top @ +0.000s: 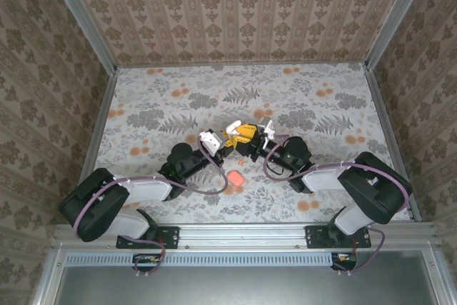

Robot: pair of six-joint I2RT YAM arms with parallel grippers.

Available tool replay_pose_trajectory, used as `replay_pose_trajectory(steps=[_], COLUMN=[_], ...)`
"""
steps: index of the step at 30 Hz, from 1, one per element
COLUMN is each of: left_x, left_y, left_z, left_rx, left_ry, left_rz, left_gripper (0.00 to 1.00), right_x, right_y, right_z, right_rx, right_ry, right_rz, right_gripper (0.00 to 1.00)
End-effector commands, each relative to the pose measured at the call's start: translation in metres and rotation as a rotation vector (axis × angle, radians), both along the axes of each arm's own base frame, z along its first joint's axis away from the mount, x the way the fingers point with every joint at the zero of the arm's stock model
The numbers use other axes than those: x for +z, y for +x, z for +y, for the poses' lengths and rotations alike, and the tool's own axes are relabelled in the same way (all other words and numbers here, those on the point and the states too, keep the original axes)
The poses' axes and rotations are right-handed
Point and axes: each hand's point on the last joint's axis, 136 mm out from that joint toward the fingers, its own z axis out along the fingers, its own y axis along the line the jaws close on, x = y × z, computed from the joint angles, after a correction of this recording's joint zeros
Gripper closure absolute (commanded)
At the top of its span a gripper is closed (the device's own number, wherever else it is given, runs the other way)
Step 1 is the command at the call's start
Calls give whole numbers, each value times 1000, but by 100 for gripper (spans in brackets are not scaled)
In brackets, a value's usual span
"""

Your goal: Insert the wireless bluetooth earbuds into the charging case

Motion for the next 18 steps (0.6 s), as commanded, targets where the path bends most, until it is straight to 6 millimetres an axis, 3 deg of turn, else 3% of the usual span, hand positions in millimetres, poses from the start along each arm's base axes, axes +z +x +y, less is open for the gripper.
replay_pose_trajectory(steps=[1,6,12,18], left_x=[43,45,31,20], left_y=[-13,-13,-2,4], left_z=[-8,-9,-7,-1], left_rx=[-69,-69,-20,11], left_ry=[-97,-100,-75,-54], left_rz=[-103,-105,-78,-43], left_gripper=[91,91,92,92], right_x=[-6,-8,-14,-25], right_y=[3,5,12,26], right_z=[-4,-5,-11,-24], right_rx=[-21,-29,-53,-97], right_ry=[-10,-11,-1,0], right_rz=[27,36,82,263], right_gripper=[60,60,60,59])
